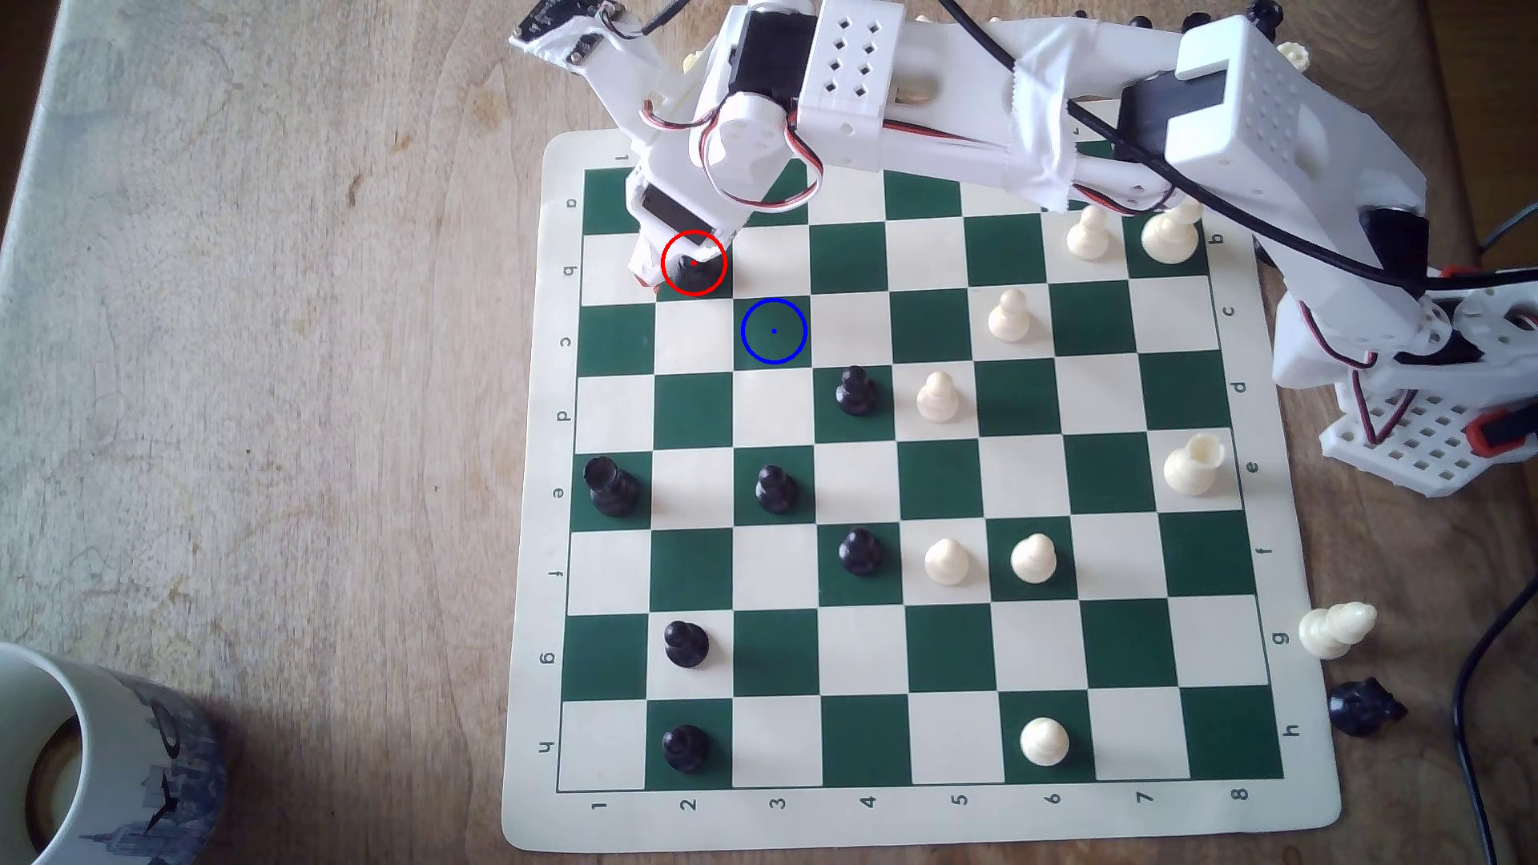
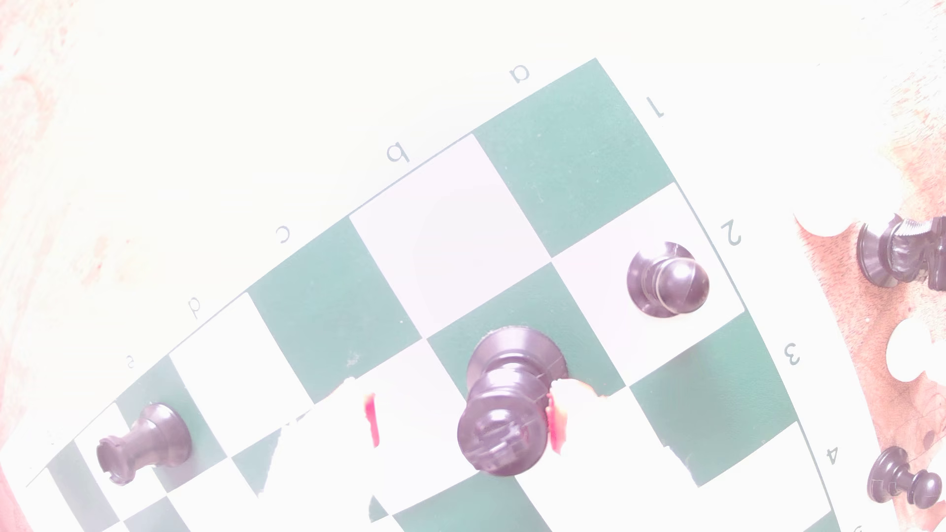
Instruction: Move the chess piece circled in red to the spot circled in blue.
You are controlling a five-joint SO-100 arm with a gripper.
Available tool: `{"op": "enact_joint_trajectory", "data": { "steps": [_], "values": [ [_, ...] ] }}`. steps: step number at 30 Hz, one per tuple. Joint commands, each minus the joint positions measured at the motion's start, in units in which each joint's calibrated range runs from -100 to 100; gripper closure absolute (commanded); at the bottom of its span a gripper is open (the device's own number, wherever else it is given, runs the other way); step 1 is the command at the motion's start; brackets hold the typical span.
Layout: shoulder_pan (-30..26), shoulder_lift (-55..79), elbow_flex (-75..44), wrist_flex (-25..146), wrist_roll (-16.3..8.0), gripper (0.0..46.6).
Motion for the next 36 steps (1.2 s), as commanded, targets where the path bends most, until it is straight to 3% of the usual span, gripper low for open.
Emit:
{"op": "enact_joint_trajectory", "data": {
  "steps": [1,36],
  "values": [
    [-0.40,-10.36,-0.90,-0.87,0.20,28.9],
    [-0.64,-7.90,3.00,-1.45,0.39,29.0]
  ]
}}
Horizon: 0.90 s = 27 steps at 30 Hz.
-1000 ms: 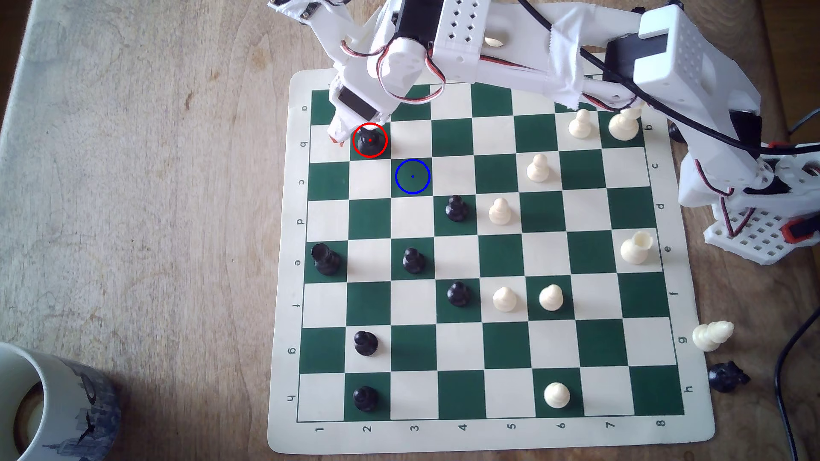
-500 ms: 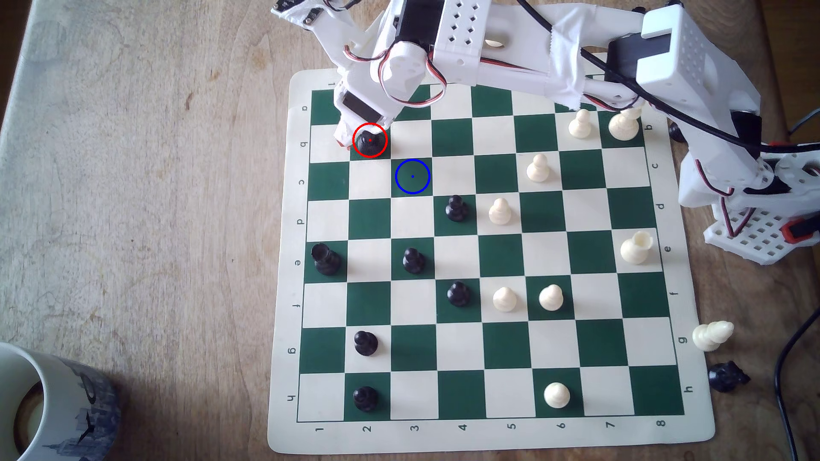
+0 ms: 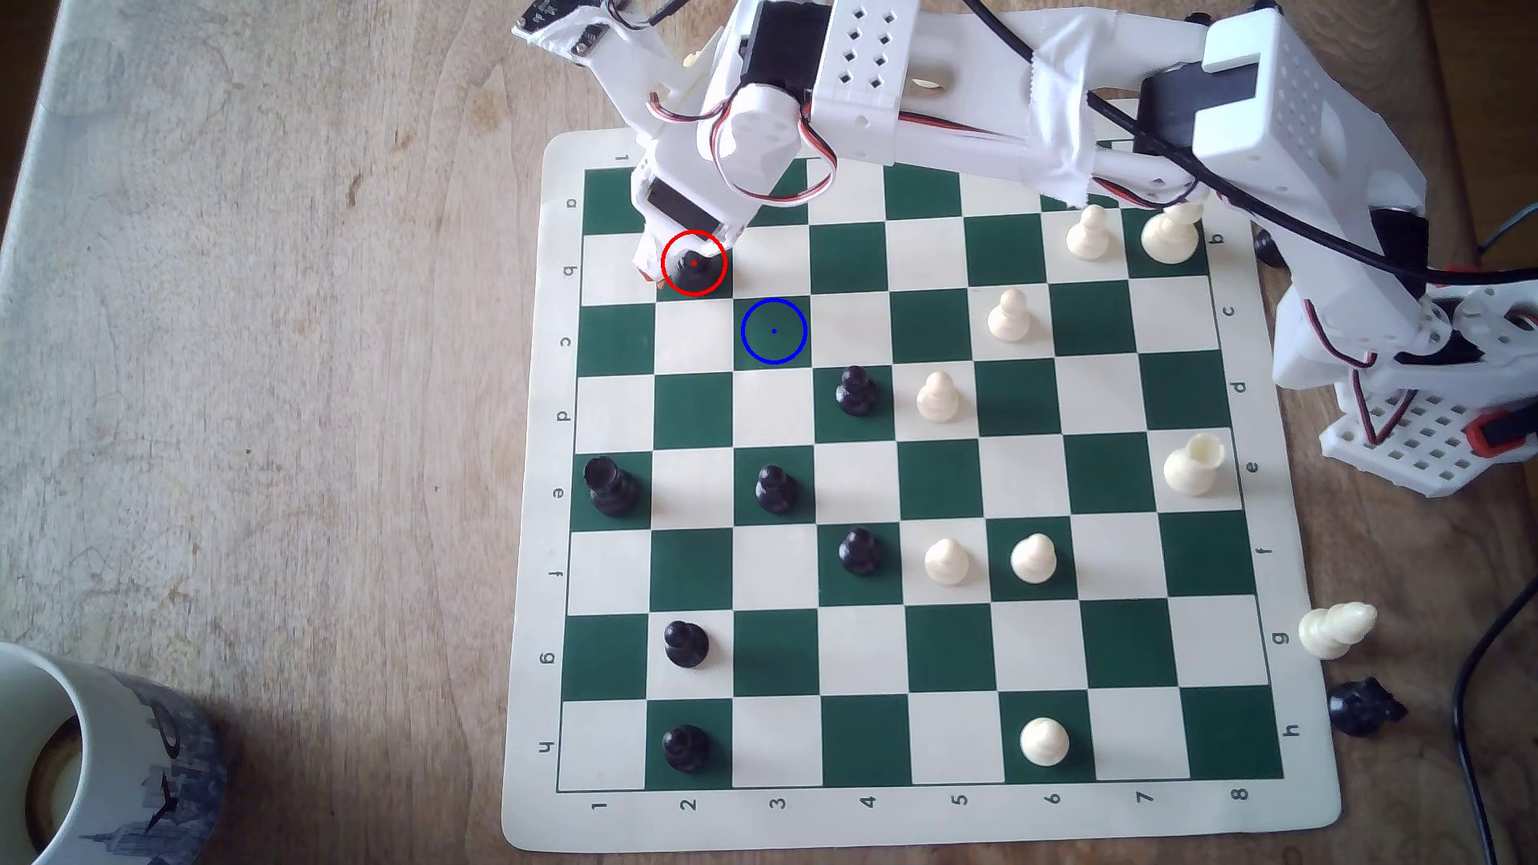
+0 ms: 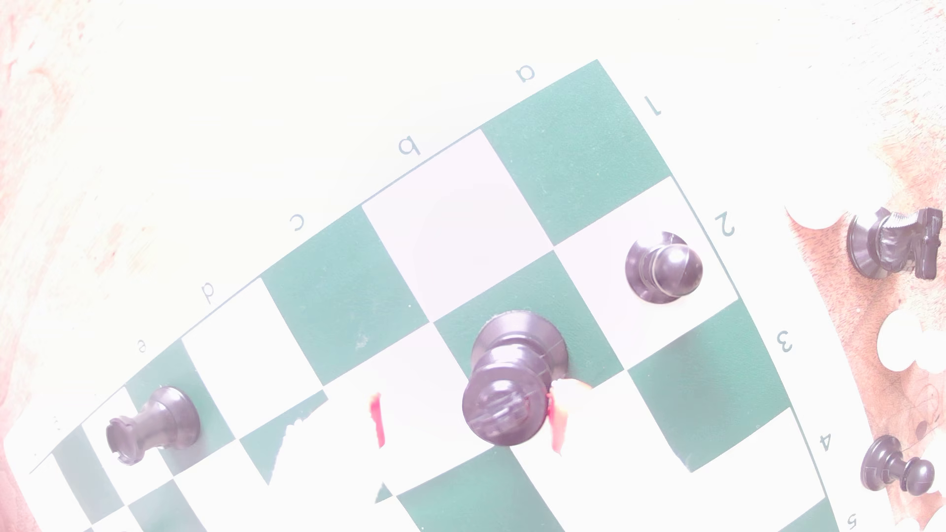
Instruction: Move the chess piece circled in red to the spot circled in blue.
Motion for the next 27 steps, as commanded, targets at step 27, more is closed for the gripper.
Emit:
{"op": "enact_joint_trajectory", "data": {
  "steps": [27],
  "values": [
    [-0.57,-2.34,-0.88,-1.62,0.20,29.2]
  ]
}}
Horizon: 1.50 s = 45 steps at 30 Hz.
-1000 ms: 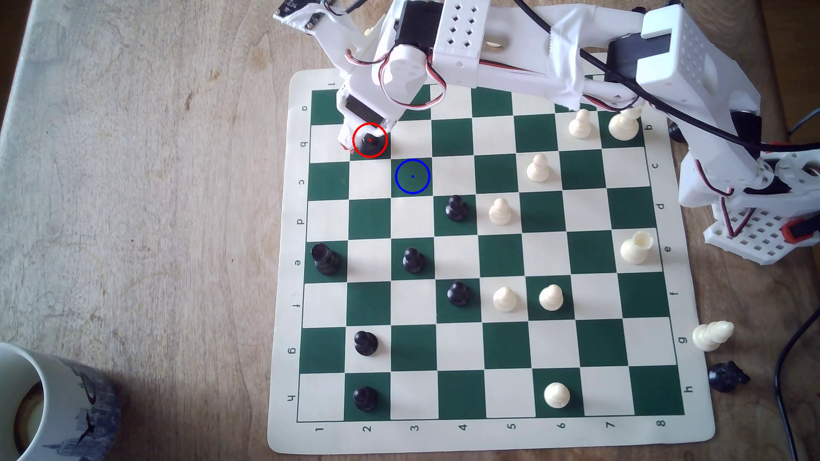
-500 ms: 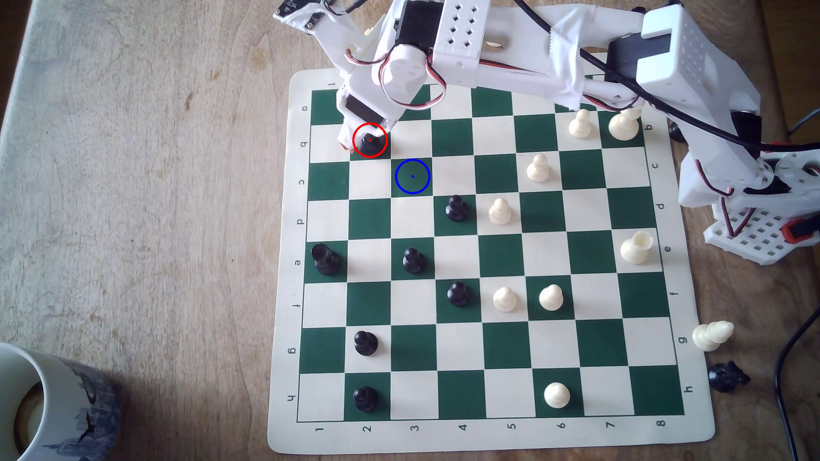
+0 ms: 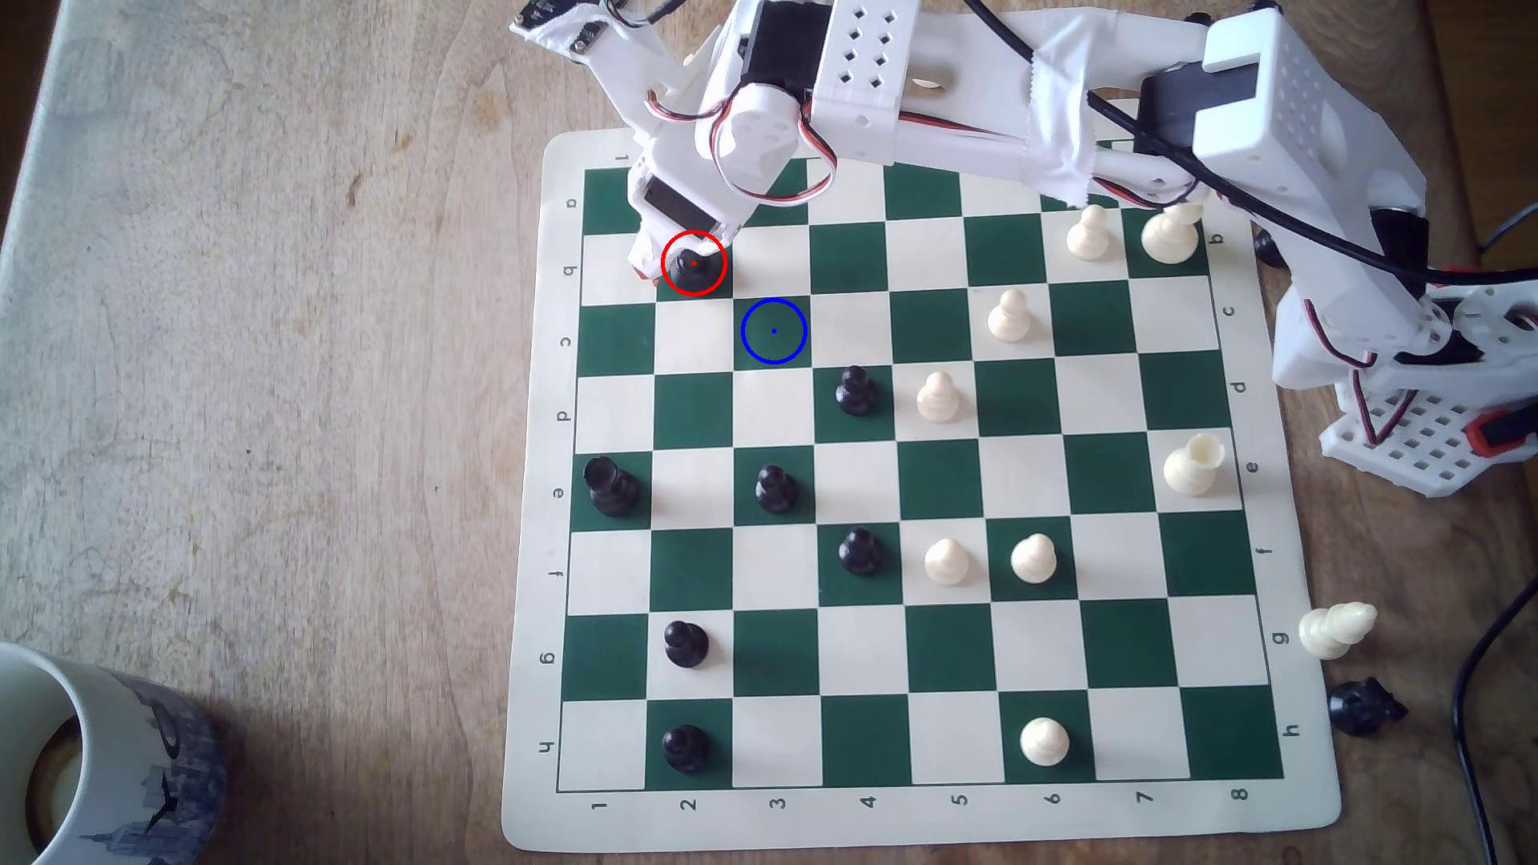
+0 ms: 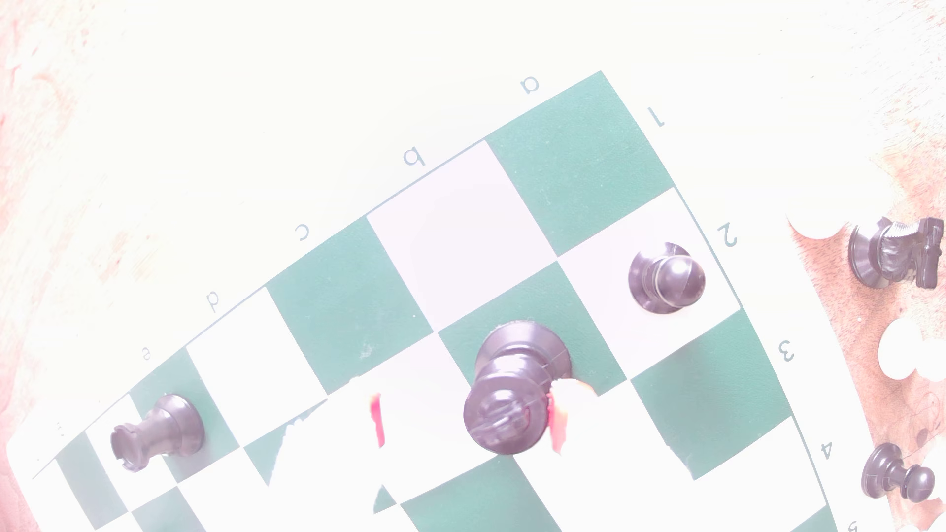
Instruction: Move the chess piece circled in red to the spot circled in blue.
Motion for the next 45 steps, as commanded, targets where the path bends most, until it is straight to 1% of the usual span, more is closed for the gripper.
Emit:
{"op": "enact_joint_trajectory", "data": {
  "steps": [1,17,22,26,31,36,39,42,45],
  "values": [
    [-0.57,-2.09,-0.79,-0.83,0.20,29.2],
    [-0.41,-1.24,-0.52,-0.50,0.29,29.1],
    [-0.49,-1.24,-0.52,-0.58,0.49,33.2],
    [-0.49,-1.24,-0.52,-0.74,0.49,38.3],
    [-0.49,-1.24,-0.52,-0.83,0.49,39.2],
    [-0.49,-1.83,-0.52,-0.91,0.49,41.1],
    [-0.49,-2.68,-0.52,-0.91,0.49,41.2],
    [-0.57,-5.65,1.47,-1.15,0.44,41.3],
    [-0.73,-9.81,5.92,-2.46,0.44,41.3]
  ]
}}
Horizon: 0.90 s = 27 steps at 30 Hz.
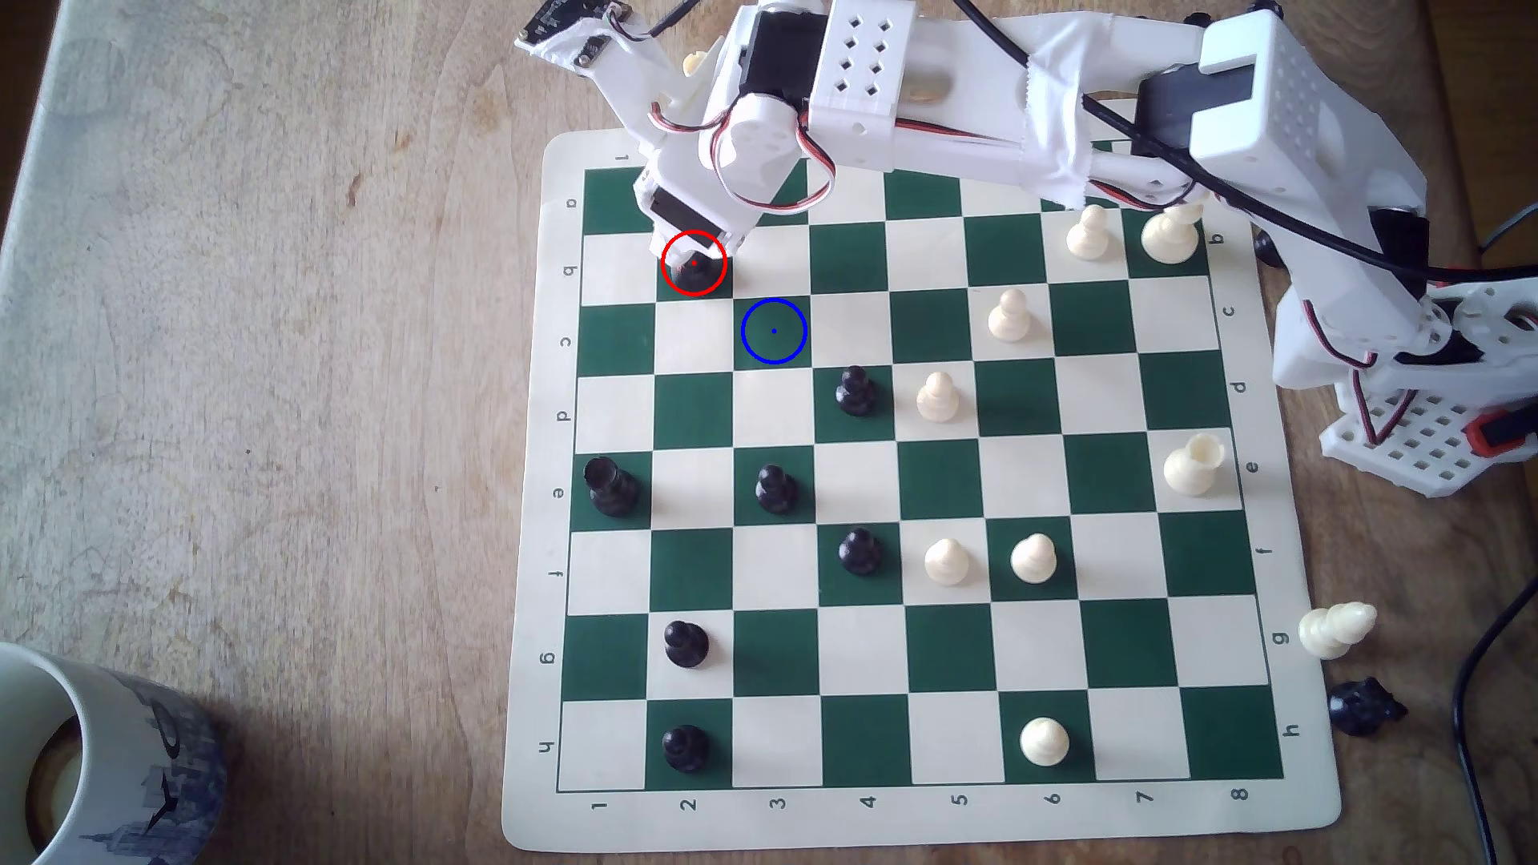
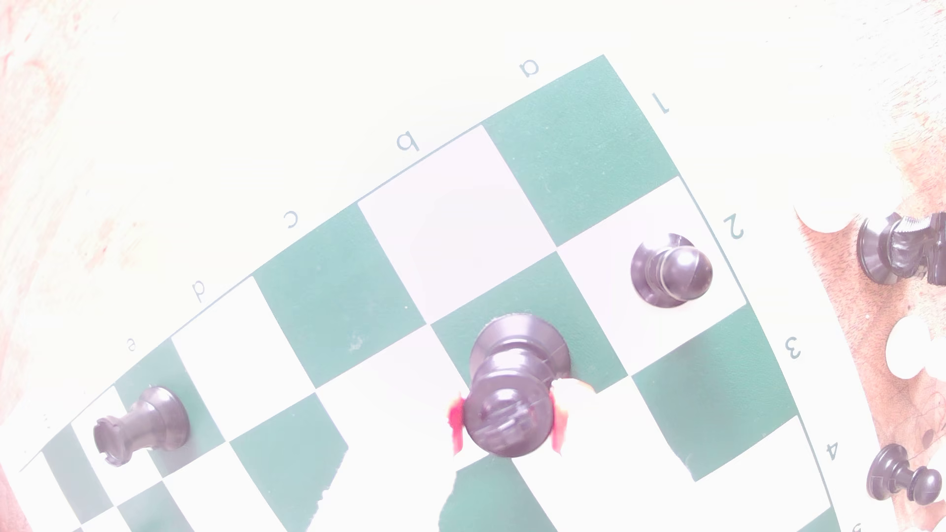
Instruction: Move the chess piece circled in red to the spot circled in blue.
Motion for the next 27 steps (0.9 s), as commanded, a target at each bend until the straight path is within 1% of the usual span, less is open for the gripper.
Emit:
{"op": "enact_joint_trajectory", "data": {
  "steps": [1,4,15,22,27],
  "values": [
    [-0.58,-10.50,3.30,-1.35,0.05,41.3],
    [-1.05,-15.00,8.19,-2.50,0.10,41.3],
    [-2.93,-23.74,17.71,-3.73,0.05,41.3],
    [-3.48,-29.43,32.58,-9.95,-0.20,41.3],
    [-3.40,-29.00,34.40,-11.18,-0.29,41.3]
  ]
}}
